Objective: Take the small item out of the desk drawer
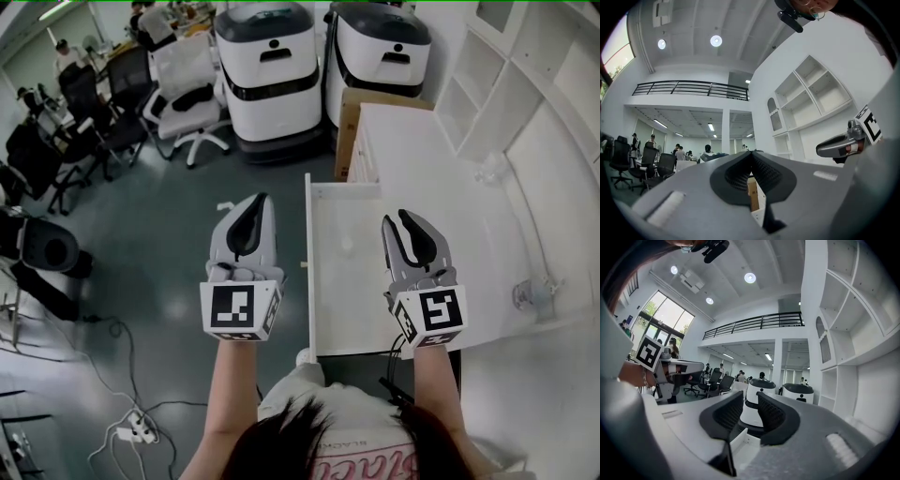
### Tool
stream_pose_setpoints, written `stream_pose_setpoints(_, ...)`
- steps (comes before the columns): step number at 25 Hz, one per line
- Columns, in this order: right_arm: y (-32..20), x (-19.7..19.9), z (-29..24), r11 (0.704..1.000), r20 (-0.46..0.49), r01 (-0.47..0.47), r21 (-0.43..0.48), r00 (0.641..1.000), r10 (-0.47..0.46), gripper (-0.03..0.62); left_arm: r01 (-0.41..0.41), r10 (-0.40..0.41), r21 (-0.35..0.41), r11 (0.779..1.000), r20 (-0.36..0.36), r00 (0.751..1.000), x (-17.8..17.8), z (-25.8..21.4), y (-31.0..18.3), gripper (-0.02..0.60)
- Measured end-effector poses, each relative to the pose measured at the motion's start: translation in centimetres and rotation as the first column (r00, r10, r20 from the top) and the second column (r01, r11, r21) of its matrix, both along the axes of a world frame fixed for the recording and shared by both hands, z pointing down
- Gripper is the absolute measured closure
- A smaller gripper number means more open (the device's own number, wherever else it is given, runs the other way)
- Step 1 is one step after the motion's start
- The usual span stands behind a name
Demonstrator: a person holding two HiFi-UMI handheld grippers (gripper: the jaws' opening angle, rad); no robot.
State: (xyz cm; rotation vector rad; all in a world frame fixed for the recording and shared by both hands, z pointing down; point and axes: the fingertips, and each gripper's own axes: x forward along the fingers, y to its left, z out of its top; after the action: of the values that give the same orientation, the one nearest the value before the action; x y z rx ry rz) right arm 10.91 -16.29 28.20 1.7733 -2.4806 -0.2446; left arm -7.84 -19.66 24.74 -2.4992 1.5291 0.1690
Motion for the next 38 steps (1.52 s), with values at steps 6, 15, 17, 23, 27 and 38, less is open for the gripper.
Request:
stream_pose_setpoints(6, -2.4, -0.9, 0.6, 1.000, -0.003, -0.020, -0.021, 1.000, 0.020, 0.424, -0.011, 0.011, -0.025, 1.000, -0.005, 1.000, -1.0, 0.9, -2.7, 0.574)
stream_pose_setpoints(15, -4.7, -1.2, 1.3, 0.998, 0.008, -0.054, -0.042, 0.998, 0.055, 0.251, -0.046, 0.046, -0.051, 0.998, -0.007, 0.999, -1.3, 1.7, -5.2, 0.574)
stream_pose_setpoints(17, -5.0, -1.2, 1.5, 0.997, 0.006, -0.056, -0.048, 0.998, 0.056, 0.191, -0.052, 0.052, -0.058, 0.997, -0.010, 0.999, -1.2, 1.9, -5.5, 0.574)
stream_pose_setpoints(23, -6.3, -1.4, 2.9, 0.996, 0.003, -0.048, -0.079, 0.999, 0.048, 0.177, -0.060, 0.060, -0.083, 0.995, -0.006, 0.998, -0.7, 2.8, -6.5, 0.574)
stream_pose_setpoints(27, -7.4, -1.2, 4.3, 0.994, -0.007, -0.036, -0.107, 0.999, 0.035, 0.177, -0.057, 0.058, -0.111, 0.992, 0.000, 0.998, 0.0, 4.0, -7.0, 0.574)
stream_pose_setpoints(38, -9.7, -0.7, 11.9, 0.956, 0.021, 0.022, -0.291, 1.000, -0.017, 0.178, -0.026, 0.030, -0.226, 0.974, 0.016, 0.999, 1.2, 8.4, -8.4, 0.574)
